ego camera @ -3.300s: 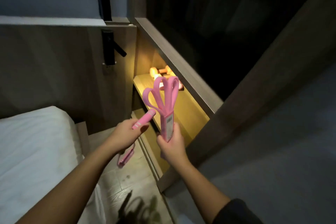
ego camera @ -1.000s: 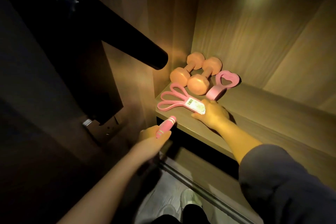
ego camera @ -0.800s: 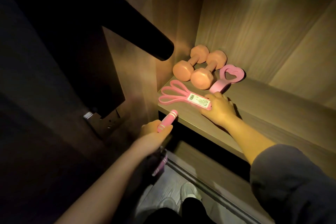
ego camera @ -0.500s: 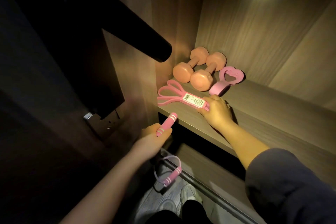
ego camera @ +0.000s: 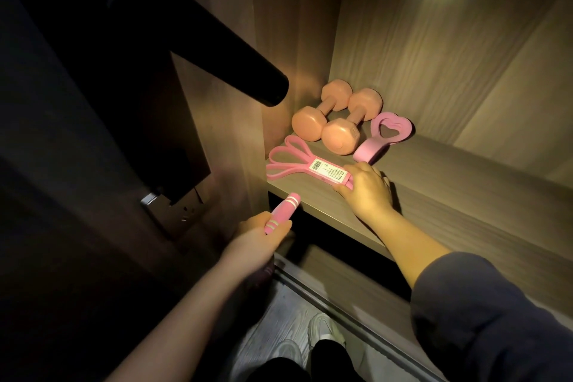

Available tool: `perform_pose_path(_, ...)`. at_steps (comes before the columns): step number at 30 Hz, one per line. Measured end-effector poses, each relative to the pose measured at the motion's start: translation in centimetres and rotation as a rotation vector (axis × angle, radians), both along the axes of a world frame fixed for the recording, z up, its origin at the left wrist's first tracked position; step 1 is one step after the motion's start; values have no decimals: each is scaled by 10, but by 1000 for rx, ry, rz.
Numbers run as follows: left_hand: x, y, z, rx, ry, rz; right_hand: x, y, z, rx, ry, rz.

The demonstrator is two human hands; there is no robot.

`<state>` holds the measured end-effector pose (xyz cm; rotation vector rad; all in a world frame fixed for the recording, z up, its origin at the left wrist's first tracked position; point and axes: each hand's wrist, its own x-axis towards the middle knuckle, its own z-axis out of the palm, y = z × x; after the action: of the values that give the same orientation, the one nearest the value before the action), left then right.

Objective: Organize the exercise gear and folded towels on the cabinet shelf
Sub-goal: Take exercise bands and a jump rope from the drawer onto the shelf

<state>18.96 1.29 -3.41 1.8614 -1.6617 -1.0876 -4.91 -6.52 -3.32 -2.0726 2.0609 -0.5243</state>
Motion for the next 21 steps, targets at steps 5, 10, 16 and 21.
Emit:
perform_pose_path(5, -1, -2, 0, 7, 10, -5, -2, -1, -1, 6, -26, -5)
perform_pose_path(10, -2, -1, 5, 9, 44, -8, -19, 3, -1, 65, -79, -48)
perform_pose_path(16, -9, 10, 19, -65, 33, -51, -21, 17, 9, 100, -172, -9)
perform_pose_path(21, -12, 32, 54, -118, 76, -108, -27, 66, 19, 98, -187, -32)
